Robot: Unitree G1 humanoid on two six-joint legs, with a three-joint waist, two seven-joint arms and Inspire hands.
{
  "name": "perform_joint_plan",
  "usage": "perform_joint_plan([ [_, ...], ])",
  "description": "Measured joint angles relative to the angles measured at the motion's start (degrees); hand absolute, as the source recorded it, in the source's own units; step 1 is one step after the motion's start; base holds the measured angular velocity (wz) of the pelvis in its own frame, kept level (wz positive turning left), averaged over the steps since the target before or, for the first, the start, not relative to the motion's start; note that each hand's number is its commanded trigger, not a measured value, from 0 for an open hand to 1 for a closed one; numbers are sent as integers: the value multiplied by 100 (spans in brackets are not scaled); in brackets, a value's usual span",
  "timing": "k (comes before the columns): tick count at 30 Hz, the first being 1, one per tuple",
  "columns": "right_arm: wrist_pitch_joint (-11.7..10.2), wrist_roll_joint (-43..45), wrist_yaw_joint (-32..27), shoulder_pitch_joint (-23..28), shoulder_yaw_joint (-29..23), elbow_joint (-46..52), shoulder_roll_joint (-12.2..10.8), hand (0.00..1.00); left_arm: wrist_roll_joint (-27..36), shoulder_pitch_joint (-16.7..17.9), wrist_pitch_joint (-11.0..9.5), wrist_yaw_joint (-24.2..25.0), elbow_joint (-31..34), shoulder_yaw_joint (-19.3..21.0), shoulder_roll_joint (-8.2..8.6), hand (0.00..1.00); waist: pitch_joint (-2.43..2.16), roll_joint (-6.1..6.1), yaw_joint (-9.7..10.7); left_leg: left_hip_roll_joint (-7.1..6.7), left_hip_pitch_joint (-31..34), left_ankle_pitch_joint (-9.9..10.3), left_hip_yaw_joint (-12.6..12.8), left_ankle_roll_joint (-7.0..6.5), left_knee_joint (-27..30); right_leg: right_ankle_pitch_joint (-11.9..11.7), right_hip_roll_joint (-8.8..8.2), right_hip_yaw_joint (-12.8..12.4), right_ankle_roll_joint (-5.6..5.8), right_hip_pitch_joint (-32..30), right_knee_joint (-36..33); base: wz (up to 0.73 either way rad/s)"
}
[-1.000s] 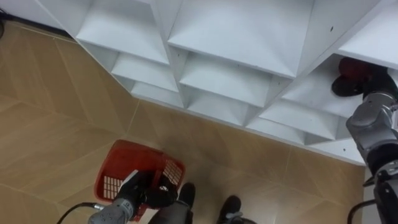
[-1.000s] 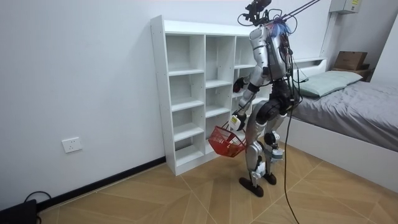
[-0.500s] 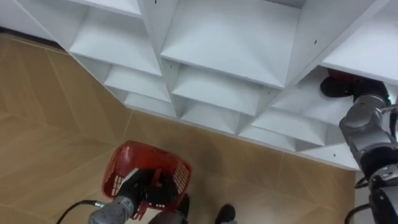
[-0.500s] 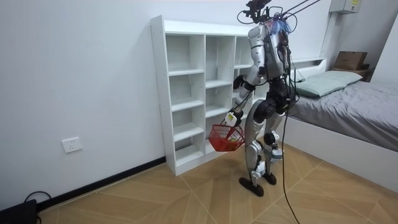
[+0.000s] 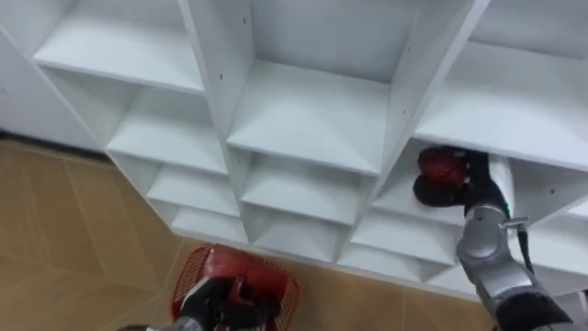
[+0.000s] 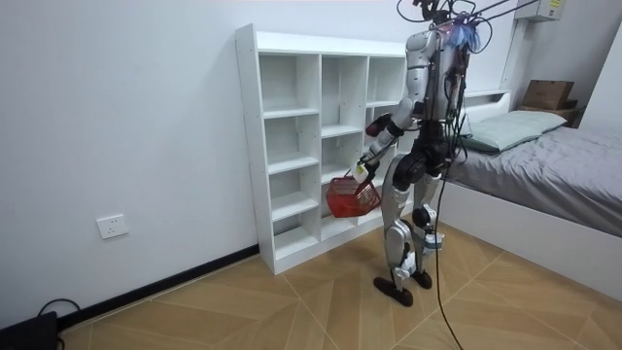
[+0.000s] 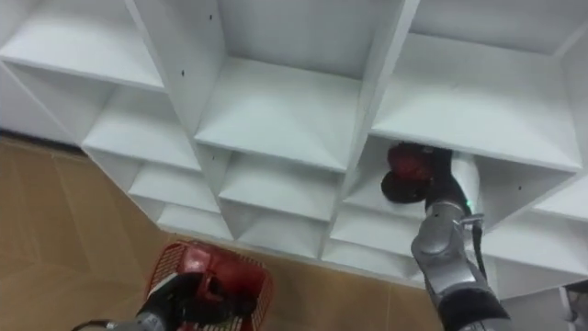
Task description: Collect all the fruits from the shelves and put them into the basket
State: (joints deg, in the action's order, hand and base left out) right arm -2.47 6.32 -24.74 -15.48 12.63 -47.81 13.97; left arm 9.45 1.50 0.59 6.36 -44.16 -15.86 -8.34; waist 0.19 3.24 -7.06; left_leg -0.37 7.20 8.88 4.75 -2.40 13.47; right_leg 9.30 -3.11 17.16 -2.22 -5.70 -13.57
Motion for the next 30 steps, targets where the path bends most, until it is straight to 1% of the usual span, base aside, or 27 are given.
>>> perform_joint_plan([
  [2, 0, 49, -5, 145, 17, 147, -81, 100, 6, 76, 12, 0, 197, -6, -8, 100, 0, -9, 82, 2, -84, -5, 14, 2, -28, -1, 6, -6, 0, 86, 18, -5],
  [3, 0, 51, -2, 280, 88, 222, -121, 100, 9, 126, 33, -2, 285, -5, -8, 100, -9, -12, 124, 3, -203, -5, 56, 2, -72, -1, 13, 1, 1, 201, 57, -4],
  [6, 7, 84, 112, 619, 214, 533, -175, 100, 6, 185, 63, -16, 409, -6, 7, 100, -21, -15, 215, 5, -402, -5, 105, 2, -127, 1, 17, -23, 9, 363, 94, -7],
  [10, 17, 123, 177, 1009, 240, 1071, -185, 100, 7, 204, 85, -76, 484, 1, 27, 100, -20, -11, 230, 4, -530, -7, 187, 6, -222, 7, 32, -135, 19, 404, 91, -14],
  [11, 17, 143, 183, 1082, 245, 1185, -201, 100, 19, 205, 85, -90, 483, 1, 41, 100, -14, -1, 251, 4, -592, -7, 226, 6, -269, 8, 36, -161, 22, 441, 94, -11],
  [14, 16, 143, 185, 1126, 255, 1274, -221, 100, 197, 204, 85, -126, 483, -3, 85, 100, -5, 15, 260, 3, -705, 0, 310, 3, -297, 21, 44, -278, 43, 511, 111, -15],
  [17, 15, 149, 214, 1140, 405, 1283, -278, 100, 230, 176, 85, -236, 484, -2, 105, 100, 4, 29, 384, -3, -786, 8, 328, 4, -330, 24, 51, -281, 58, 613, 186, -2],
  [20, 15, 153, 362, 1250, 427, 1298, -368, 100, 229, 125, 85, -326, 484, -3, 145, 100, 10, 19, 402, -3, -813, 12, 336, 5, -387, 27, 57, -285, 62, 614, 196, 0],
  [25, 16, 153, 559, 1407, 422, 1303, -383, 100, 264, 124, 86, -376, 484, -3, 144, 100, 18, -3, 447, -8, -884, 15, 338, 9, -430, 33, 68, -307, 73, 685, 259, 0],
  [26, 25, 216, 623, 1440, 420, 1342, -385, 100, 290, 123, 86, -404, 500, -3, 143, 100, 17, -14, 485, -7, -885, 16, 339, 9, -439, 29, 76, -320, 78, 690, 278, 0],
  [27, 83, 307, 683, 1502, 407, 1480, -395, 100, 331, 123, 86, -436, 512, -1, 146, 100, 24, -32, 522, -7, -884, 16, 338, 9, -448, 28, 79, -321, 78, 687, 283, 0],
  [30, 92, 359, 845, 1681, 398, 1863, -399, 100, 340, 125, 116, -443, 639, 1, 191, 100, 20, -53, 563, -6, -892, 16, 338, 10, -468, 28, 83, -324, 78, 686, 290, 0],
])
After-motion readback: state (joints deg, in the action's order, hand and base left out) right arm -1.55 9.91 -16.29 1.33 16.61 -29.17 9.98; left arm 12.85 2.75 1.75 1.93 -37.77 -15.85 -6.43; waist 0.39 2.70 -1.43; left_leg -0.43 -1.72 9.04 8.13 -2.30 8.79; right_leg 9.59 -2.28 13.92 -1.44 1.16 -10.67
